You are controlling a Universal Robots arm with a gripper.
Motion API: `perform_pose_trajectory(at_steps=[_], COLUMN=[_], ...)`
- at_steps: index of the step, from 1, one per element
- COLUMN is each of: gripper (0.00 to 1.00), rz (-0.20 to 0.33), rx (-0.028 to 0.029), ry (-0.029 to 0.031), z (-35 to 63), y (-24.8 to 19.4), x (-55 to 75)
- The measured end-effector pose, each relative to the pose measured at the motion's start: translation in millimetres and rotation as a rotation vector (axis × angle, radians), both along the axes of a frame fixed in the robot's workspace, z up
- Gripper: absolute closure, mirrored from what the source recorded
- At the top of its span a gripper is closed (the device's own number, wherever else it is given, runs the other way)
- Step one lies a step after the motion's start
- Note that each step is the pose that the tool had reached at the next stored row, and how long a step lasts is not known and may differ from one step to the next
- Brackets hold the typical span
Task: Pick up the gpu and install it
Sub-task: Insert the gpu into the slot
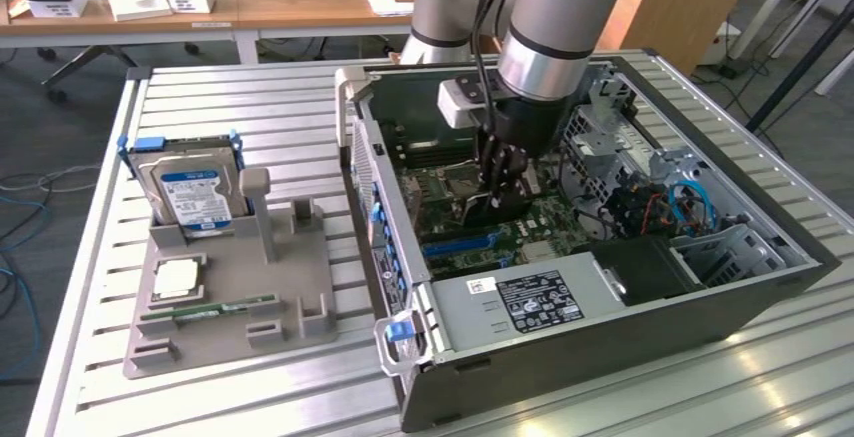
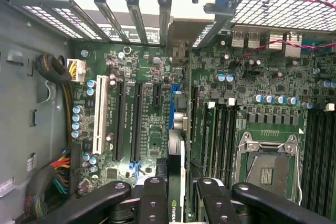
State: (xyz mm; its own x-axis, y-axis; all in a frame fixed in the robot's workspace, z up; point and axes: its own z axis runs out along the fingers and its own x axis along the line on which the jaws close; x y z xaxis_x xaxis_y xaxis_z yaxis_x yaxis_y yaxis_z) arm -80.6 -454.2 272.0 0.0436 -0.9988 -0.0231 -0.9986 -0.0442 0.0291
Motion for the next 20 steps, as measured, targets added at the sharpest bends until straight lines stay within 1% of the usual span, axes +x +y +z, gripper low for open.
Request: perform_pose_trajectory(at_steps=[6, 12, 20], gripper=[0.74, 0.74, 0.74], rz=[0.0, 0.0, 0.0], rx=[-0.0001, 0.0, -0.0001], ry=[0.0, -0.001, -0.001], z=[0.0, 0.0, 0.0], y=[-2.5, -2.6, -2.7], x=[-0.3, -4.2, -5.6])
